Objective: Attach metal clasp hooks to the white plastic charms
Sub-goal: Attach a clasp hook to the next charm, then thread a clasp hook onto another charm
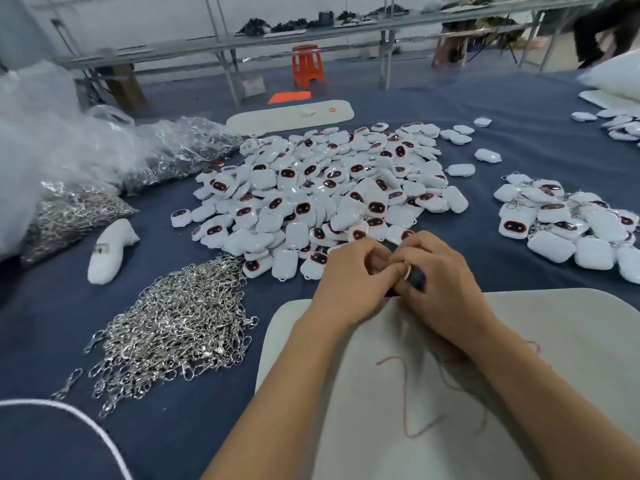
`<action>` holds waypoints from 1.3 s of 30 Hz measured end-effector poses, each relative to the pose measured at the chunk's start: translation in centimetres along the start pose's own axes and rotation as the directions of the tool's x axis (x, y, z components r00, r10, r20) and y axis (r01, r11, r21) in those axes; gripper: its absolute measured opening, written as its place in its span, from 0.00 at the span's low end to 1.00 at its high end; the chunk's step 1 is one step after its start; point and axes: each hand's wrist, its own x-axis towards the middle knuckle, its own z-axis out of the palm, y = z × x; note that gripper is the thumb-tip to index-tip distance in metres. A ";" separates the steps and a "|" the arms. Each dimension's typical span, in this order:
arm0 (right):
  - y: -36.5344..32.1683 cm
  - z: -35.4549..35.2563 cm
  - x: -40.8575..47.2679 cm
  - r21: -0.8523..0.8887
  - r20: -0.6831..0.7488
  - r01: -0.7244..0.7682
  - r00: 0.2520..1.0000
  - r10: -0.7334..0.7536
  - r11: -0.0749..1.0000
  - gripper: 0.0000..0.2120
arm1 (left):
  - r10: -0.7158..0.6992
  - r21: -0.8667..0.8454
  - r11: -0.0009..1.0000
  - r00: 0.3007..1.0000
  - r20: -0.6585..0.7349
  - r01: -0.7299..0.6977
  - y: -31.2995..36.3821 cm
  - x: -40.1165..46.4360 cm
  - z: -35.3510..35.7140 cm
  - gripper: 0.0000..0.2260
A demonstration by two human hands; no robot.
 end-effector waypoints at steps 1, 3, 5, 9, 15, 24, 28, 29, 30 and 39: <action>0.1 0.1 0.0 -0.017 0.006 -0.022 1.000 0.022 1.000 0.07 | 0.018 -0.005 1.000 1.000 -0.017 -0.018 -0.5 -0.3 -0.4 0.07; 0.4 0.3 0.1 -0.069 0.037 -0.080 0.996 0.083 0.994 0.10 | 0.047 0.035 0.998 0.994 -0.098 -0.044 -1.3 -1.0 -1.3 0.05; 0.0 0.5 0.4 -0.096 0.046 -0.100 0.993 0.104 0.990 0.11 | 0.053 0.097 0.995 0.983 -0.177 -0.036 -2.0 -1.7 -3.0 0.04; -3.0 1.3 0.8 -0.088 0.023 -0.071 0.997 0.074 0.994 0.26 | -0.026 0.284 0.955 0.974 -0.225 0.091 -3.4 -2.9 -7.7 0.06; -11.5 5.6 2.4 -0.110 0.449 0.074 0.893 -0.017 0.991 0.13 | -0.384 0.645 0.692 0.922 -0.052 0.324 -4.0 -4.7 -14.3 0.12; -15.7 11.5 4.8 -0.224 0.523 0.087 0.851 0.044 0.971 0.12 | -0.372 0.645 0.675 0.920 -0.123 0.359 -4.9 -4.8 -15.9 0.19; -14.8 10.8 4.6 0.015 0.411 -0.054 0.911 0.043 0.998 0.06 | -0.340 0.604 0.699 0.921 -0.189 0.382 -5.4 -4.5 -15.8 0.17; -14.4 10.4 4.6 0.090 0.373 -0.090 0.927 0.050 0.992 0.08 | -0.324 0.585 0.714 0.922 -0.212 0.385 -5.4 -4.4 -15.7 0.16; -14.0 10.0 4.8 0.160 0.340 -0.130 0.938 0.069 0.979 0.10 | -0.296 0.552 0.741 0.924 -0.243 0.382 -5.4 -4.3 -15.5 0.15; -6.8 2.6 3.7 0.464 0.082 -0.273 0.960 0.266 0.843 0.10 | -0.292 -0.512 0.845 0.936 -0.196 0.156 -1.0 -1.1 -5.3 0.11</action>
